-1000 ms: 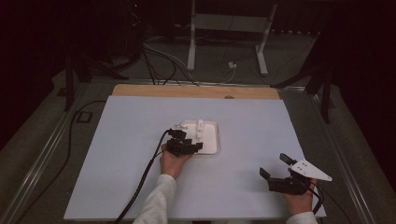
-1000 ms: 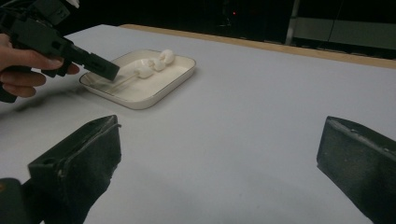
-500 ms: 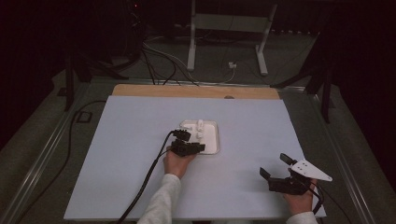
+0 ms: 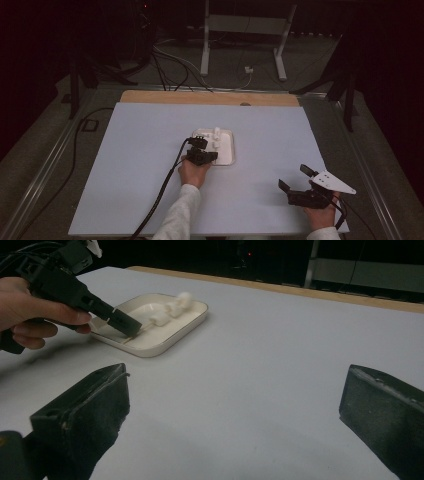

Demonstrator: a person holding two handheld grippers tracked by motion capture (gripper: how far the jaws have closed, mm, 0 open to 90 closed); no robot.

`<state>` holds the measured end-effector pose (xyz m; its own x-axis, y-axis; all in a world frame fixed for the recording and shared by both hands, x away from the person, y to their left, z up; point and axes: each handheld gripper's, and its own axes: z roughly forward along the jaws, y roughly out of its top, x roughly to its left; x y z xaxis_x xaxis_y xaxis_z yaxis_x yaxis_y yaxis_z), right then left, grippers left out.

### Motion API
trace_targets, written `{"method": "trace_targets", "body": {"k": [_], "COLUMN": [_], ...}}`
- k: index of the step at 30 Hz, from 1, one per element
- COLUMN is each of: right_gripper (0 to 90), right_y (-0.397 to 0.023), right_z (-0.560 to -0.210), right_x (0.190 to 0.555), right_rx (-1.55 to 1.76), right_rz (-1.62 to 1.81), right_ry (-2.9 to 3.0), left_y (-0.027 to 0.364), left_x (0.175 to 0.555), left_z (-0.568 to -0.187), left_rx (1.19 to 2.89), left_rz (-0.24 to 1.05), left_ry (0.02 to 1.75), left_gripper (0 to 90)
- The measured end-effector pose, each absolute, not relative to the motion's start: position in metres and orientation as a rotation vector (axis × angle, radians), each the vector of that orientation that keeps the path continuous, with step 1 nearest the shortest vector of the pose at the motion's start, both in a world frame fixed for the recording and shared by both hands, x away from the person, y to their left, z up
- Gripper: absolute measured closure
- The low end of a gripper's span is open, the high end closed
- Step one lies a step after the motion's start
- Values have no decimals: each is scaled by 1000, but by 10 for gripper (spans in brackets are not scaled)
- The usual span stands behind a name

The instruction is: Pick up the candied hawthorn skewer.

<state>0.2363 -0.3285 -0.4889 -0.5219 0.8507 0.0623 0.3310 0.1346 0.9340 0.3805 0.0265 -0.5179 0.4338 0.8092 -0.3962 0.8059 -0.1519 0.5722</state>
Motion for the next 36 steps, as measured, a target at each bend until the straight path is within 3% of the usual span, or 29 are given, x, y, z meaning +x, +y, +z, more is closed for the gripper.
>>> {"method": "trace_targets", "body": {"k": [22,36], "right_gripper": [0,0], "right_y": [-329,-331], "right_z": [-490,-490], "right_x": [237,237], "right_rx": [1141,1154], "right_rz": [1381,1384], "right_ry": [1928,1924], "left_y": [21,-2], "left_x": [384,390], "left_z": [-520,-514], "left_rx": [1951,2022], "left_rz": [-64,10], "left_ry": [1319,1320], "left_gripper": [894,886]}}
